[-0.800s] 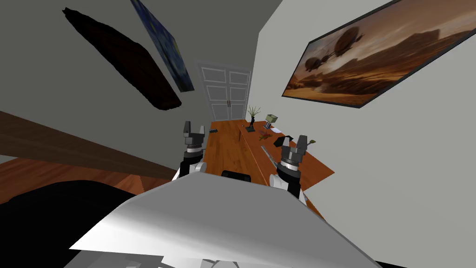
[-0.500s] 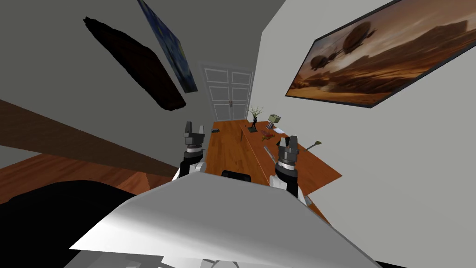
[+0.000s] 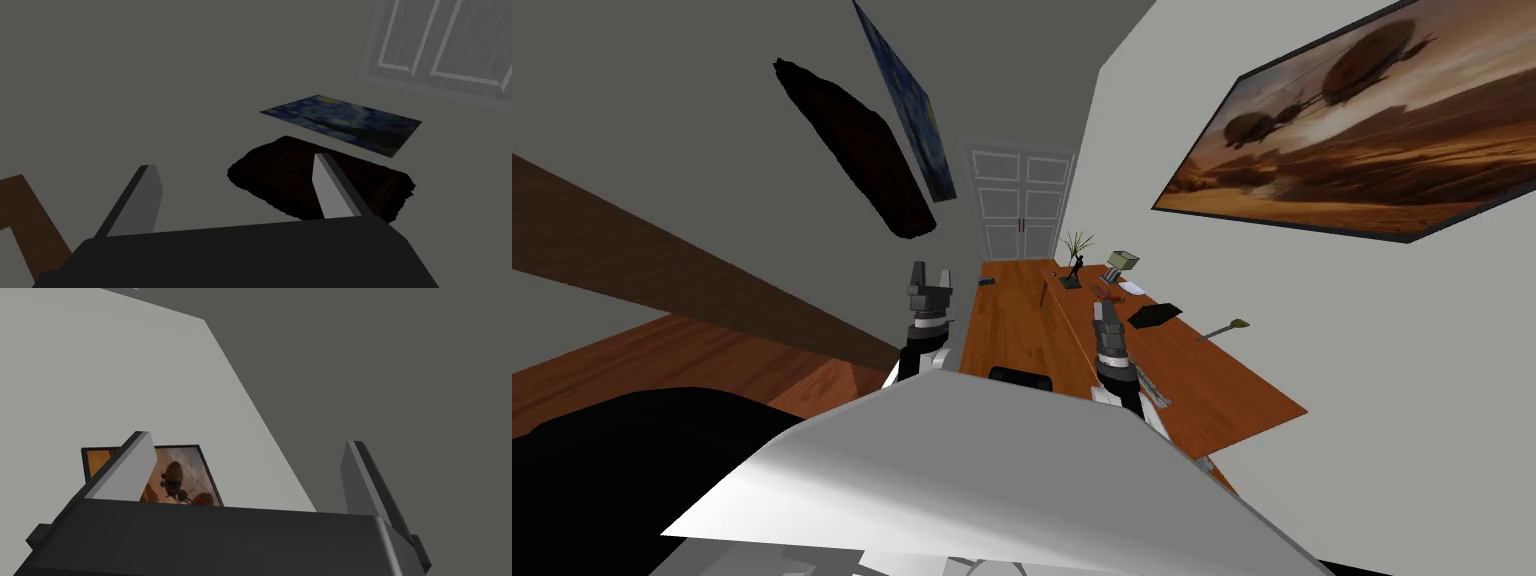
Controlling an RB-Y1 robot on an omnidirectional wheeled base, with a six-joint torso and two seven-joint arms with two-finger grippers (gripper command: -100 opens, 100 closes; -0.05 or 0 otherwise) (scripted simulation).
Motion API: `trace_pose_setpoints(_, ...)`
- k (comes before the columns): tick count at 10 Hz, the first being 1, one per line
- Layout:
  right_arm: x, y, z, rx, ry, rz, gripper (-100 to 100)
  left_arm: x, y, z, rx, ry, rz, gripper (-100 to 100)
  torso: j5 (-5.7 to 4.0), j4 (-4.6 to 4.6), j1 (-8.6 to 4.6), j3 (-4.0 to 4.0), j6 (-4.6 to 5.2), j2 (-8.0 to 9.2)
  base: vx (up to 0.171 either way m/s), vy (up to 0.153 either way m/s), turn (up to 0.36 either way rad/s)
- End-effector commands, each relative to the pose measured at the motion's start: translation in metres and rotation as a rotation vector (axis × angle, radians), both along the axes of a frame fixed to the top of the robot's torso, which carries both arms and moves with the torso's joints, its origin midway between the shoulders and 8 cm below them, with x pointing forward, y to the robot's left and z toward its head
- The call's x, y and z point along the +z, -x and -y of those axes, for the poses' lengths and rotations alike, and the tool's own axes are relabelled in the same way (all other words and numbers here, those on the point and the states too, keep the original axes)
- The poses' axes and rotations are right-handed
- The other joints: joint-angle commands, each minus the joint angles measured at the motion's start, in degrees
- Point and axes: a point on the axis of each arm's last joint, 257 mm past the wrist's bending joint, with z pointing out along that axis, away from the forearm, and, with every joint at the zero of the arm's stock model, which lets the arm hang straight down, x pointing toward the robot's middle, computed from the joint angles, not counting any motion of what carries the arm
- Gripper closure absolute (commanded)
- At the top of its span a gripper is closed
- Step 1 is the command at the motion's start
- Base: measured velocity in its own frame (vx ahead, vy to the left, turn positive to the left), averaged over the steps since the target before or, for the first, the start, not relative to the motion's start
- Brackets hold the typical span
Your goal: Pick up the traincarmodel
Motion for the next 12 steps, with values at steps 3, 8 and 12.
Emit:
trace_pose_setpoints(3, -0.059, 0.004, -0.031, 0.080, 0.122, -0.107, -100, 0.000, 0.000, 0.000, 0.000, 0.000, 0.000, 0, -0.06, 0.02, -0.26, 0.04, 0.02, 0.05, 0.029, 0.123, 0.109)
trace_pose_setpoints(8, -0.167, 0.036, -0.057, 0.201, 0.315, -0.317, -100, 0.000, 0.000, 0.000, 0.000, 0.000, 0.000, 0, -0.06, -0.01, -0.29, -0.04, 0.02, -0.09, 0.078, 0.122, 0.156)
trace_pose_setpoints(12, -0.249, 0.071, -0.049, 0.261, 0.439, -0.488, -100, 0.000, 0.000, 0.000, 0.000, 0.000, 0.000, 0, -0.09, -0.03, -0.44, -0.08, 0.03, -0.14, 0.086, 0.059, 0.118)
